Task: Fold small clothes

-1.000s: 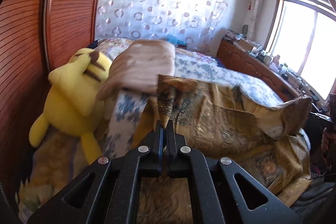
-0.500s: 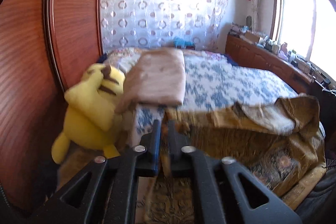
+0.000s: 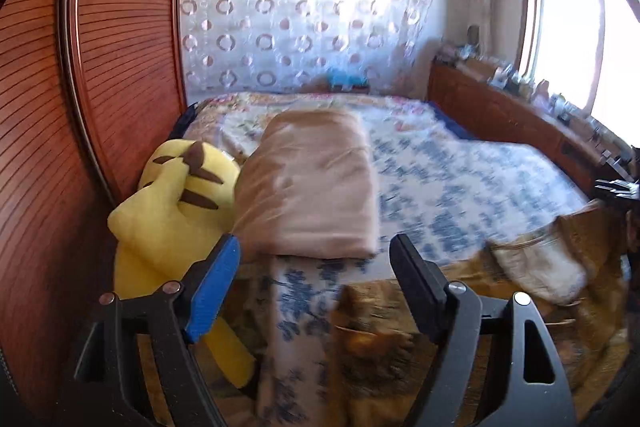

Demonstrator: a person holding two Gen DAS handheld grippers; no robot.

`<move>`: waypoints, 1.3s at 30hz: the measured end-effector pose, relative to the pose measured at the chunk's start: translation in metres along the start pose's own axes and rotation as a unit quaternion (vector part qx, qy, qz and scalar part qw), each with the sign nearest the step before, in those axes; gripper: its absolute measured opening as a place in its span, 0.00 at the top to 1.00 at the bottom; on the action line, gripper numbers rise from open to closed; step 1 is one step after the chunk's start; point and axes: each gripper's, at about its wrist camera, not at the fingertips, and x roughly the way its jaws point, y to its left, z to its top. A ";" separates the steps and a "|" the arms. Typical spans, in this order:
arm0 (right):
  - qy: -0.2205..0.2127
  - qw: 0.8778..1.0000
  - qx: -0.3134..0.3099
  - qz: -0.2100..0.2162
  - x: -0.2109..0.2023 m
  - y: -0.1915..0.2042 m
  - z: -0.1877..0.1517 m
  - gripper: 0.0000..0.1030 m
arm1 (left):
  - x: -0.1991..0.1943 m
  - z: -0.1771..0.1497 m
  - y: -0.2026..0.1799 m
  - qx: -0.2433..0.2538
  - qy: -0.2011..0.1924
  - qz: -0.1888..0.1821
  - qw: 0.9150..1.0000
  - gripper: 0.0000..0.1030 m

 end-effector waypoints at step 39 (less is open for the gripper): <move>0.072 0.995 0.021 0.069 0.041 0.013 -0.019 0.62 | 0.065 -0.029 -0.027 0.024 0.140 -0.086 0.986 0.61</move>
